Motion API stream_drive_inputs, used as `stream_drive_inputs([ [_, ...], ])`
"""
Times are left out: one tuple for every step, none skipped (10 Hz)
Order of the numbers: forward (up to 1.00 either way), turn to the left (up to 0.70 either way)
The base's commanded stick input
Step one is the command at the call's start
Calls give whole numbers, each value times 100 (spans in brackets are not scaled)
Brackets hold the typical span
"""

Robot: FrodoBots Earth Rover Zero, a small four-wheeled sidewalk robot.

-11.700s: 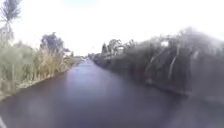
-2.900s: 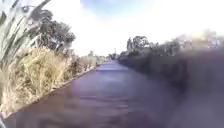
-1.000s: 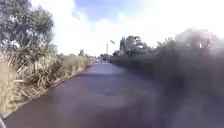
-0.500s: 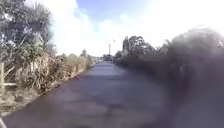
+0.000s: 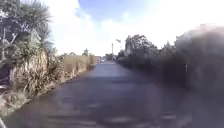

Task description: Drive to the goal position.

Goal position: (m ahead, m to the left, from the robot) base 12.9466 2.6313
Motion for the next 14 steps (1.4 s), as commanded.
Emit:
stream_drive_inputs([
  [94, 0],
  [82, 0],
  [8, 0],
  [7, 0],
  [7, 0],
  [7, 0],
  [7, 0],
  [7, 0],
  [7, 0],
  [7, 0],
  [7, 0],
  [7, 0],
  [7, 0],
  [7, 0],
])
